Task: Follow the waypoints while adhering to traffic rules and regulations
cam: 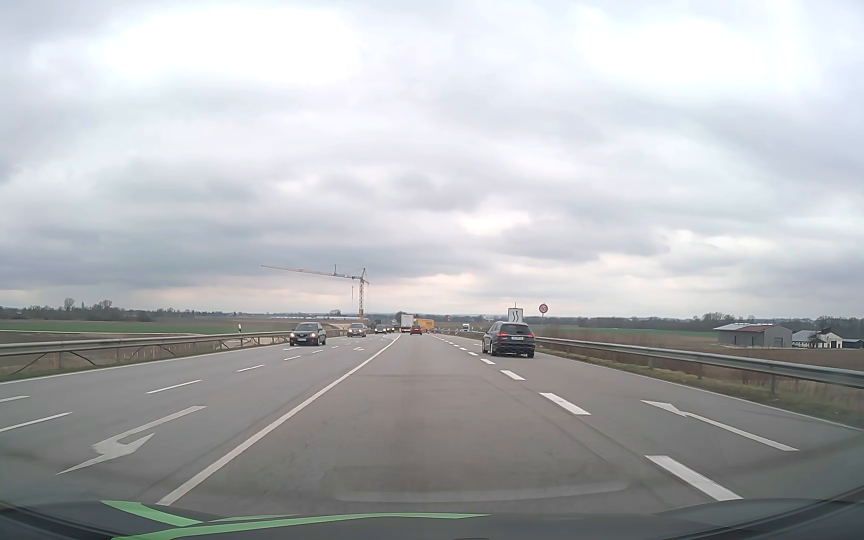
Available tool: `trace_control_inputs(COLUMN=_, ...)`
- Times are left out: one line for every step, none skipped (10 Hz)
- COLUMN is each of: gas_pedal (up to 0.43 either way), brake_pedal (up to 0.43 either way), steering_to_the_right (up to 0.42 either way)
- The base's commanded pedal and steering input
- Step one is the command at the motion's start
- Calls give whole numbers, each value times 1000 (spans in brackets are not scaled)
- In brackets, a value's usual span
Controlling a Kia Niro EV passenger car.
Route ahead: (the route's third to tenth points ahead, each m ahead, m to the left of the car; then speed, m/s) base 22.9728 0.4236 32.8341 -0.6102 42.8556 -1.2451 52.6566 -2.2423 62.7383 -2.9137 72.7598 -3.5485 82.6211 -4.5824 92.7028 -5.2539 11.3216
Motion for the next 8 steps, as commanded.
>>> trace_control_inputs(gas_pedal=79, brake_pedal=0, steering_to_the_right=-1)
trace_control_inputs(gas_pedal=79, brake_pedal=0, steering_to_the_right=-1)
trace_control_inputs(gas_pedal=79, brake_pedal=0, steering_to_the_right=-1)
trace_control_inputs(gas_pedal=79, brake_pedal=0, steering_to_the_right=-1)
trace_control_inputs(gas_pedal=79, brake_pedal=0, steering_to_the_right=-1)
trace_control_inputs(gas_pedal=79, brake_pedal=0, steering_to_the_right=-1)
trace_control_inputs(gas_pedal=79, brake_pedal=0, steering_to_the_right=-1)
trace_control_inputs(gas_pedal=79, brake_pedal=0, steering_to_the_right=-1)
